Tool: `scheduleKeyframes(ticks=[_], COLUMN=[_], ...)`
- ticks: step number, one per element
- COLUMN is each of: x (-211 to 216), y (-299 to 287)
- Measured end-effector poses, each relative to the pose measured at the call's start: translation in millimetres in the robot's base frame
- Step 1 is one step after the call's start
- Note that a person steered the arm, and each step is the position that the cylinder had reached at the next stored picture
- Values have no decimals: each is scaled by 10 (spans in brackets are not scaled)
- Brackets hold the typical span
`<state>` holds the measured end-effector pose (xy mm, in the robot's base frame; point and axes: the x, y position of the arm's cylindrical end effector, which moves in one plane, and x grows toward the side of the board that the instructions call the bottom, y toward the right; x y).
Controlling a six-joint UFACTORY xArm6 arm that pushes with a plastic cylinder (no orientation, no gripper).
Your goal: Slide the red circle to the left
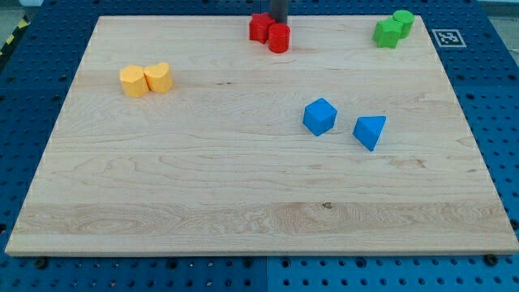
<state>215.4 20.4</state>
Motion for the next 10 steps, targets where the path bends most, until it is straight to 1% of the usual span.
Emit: scheduleKeyframes(ticks=[3, 4, 5, 6, 7, 8, 10], x=[-1, -68, -52, 186, 468, 536, 508], y=[-329, 141, 805, 961, 906, 666, 54])
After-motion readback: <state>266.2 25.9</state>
